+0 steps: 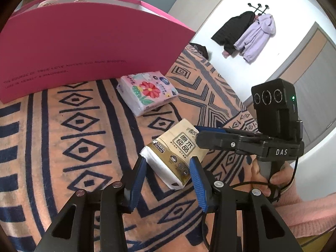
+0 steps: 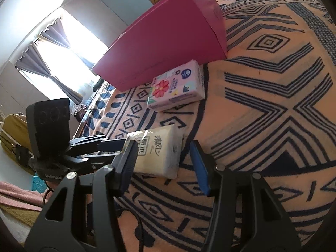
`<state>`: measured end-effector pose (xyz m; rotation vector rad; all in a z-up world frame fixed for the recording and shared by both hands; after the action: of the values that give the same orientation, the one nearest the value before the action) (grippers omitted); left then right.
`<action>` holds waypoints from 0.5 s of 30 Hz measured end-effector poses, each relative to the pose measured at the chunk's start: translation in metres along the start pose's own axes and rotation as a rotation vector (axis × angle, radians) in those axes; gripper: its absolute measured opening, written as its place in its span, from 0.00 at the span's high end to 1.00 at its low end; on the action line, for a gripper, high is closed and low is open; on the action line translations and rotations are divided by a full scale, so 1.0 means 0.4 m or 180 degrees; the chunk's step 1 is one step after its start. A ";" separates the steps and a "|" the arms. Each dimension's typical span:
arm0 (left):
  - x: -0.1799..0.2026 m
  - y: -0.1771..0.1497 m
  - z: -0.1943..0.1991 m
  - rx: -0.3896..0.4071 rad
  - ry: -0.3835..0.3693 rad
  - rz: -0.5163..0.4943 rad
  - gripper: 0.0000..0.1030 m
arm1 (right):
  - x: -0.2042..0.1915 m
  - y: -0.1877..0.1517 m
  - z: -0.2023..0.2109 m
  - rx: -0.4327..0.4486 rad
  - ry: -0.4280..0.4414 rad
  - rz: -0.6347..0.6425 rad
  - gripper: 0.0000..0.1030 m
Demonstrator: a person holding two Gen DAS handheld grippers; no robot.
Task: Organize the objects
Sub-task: 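Close the left gripper around the tan tissue pack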
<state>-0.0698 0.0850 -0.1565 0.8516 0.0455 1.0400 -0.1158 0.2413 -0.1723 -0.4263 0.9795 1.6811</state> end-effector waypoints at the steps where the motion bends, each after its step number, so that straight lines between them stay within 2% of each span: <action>1: 0.003 0.000 -0.002 -0.0007 -0.0017 -0.0003 0.59 | -0.001 0.000 -0.002 -0.0005 -0.0006 0.0005 0.56; 3: 0.007 0.004 -0.003 -0.0015 0.0014 -0.0047 0.59 | 0.000 -0.003 -0.005 -0.0021 -0.0018 0.0007 0.65; 15: 0.018 0.038 0.042 0.0133 0.0101 -0.0198 0.59 | -0.035 0.005 0.017 0.0091 0.0016 0.0107 0.65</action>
<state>-0.0701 0.0839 -0.1329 0.8664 0.1203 0.9970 -0.1113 0.2378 -0.1577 -0.3973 1.0181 1.6950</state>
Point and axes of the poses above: each gripper's, at about its wrist camera, not at the fingertips, and z roughly against the way its jaws point, x to its right, y to its top, the point moved 7 cm from there along -z, roughly the way its jaws point, and after that the axes turned 13 degrees about -z, right-handed, at the moved point
